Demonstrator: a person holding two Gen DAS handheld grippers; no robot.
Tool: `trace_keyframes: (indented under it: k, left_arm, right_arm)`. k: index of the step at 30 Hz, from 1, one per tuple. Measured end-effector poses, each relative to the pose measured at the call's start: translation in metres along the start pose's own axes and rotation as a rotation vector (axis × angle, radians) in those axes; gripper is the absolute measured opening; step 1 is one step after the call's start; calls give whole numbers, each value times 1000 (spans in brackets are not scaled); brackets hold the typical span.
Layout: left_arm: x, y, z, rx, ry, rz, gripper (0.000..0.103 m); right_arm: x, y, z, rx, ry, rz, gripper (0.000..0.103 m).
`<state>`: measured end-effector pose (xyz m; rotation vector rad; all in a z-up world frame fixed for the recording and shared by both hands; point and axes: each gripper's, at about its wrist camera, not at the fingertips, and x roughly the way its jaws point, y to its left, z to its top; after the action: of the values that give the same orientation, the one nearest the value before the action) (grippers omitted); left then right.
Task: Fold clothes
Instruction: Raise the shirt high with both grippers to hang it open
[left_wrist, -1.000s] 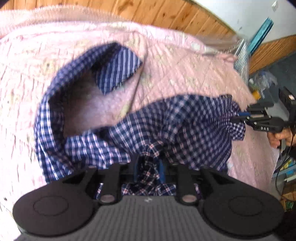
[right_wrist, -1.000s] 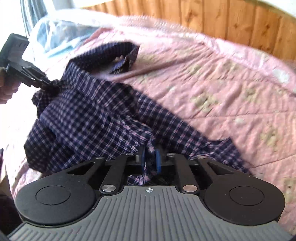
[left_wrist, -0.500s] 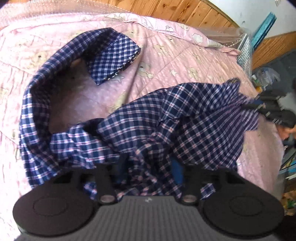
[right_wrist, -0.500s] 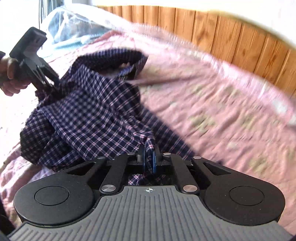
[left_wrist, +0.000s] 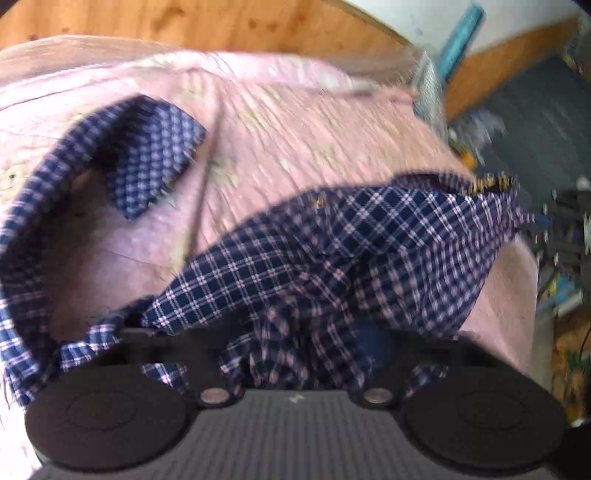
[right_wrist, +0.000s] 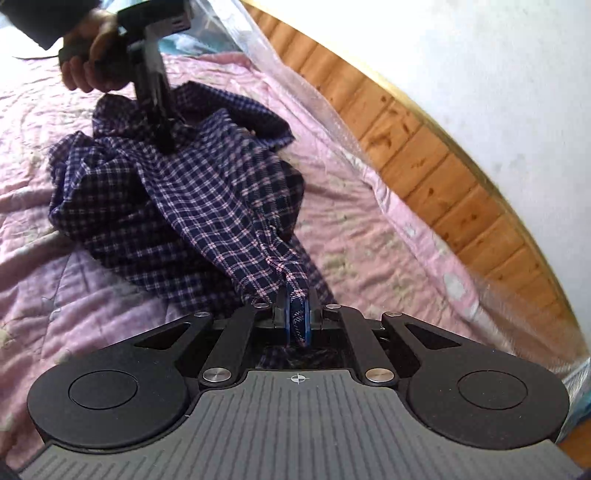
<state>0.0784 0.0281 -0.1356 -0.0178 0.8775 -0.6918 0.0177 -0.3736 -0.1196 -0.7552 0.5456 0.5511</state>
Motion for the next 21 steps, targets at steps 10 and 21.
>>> trace_keyframes:
  k: [10,21]
  left_arm:
    - [-144,-38,56,123,-268,113,3]
    - [-187,-51,37,87,-222,236,3]
  right_arm:
    - [-100,-64,70,378,-211,-264,0]
    - [-93,16,111,328,-218,-144,53]
